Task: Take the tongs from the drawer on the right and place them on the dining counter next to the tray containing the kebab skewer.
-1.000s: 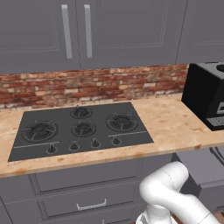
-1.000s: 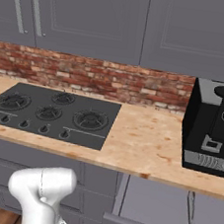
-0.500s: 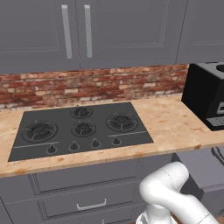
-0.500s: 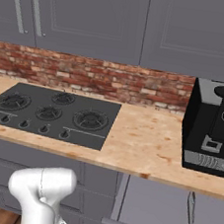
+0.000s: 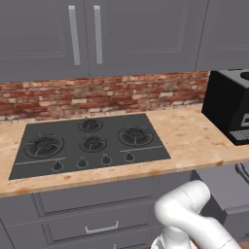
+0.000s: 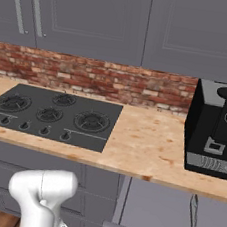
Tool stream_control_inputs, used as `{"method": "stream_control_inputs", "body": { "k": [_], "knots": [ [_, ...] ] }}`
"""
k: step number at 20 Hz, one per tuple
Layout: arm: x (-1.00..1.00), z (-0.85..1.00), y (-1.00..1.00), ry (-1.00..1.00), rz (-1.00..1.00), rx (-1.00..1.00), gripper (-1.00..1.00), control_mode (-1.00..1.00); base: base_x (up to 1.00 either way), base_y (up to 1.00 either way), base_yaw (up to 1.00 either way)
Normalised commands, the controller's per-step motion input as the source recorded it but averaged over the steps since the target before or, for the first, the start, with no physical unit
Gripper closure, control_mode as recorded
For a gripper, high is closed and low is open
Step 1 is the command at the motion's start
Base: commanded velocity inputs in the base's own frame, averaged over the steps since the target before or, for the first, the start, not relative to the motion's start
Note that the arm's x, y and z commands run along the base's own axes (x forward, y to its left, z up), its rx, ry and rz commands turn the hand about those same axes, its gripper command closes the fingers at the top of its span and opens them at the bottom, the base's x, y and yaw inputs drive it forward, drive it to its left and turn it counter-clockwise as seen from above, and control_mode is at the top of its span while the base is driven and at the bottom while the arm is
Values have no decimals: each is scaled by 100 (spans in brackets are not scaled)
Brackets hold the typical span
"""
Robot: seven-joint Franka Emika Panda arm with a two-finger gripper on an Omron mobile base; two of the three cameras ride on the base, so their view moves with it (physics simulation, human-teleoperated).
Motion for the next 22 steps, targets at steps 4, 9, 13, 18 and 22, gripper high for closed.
{"method": "stream_control_inputs", "body": {
  "k": [4, 9, 13, 18, 22],
  "knots": [
    [-9, 7, 12, 0, 0, 2, -100, -100, 0, 0, 0],
    [-16, 21, 7, 0, 0, 1, -100, -100, 0, 0, 0],
    [-27, 23, 3, 0, 0, 0, -100, -100, 0, 0, 0],
    [-15, 27, 17, 1, 0, -3, -100, -100, 0, 0, 0],
    [-4, 29, 24, 16, 0, 0, -100, -100, 0, 0, 0]
  ]
}}
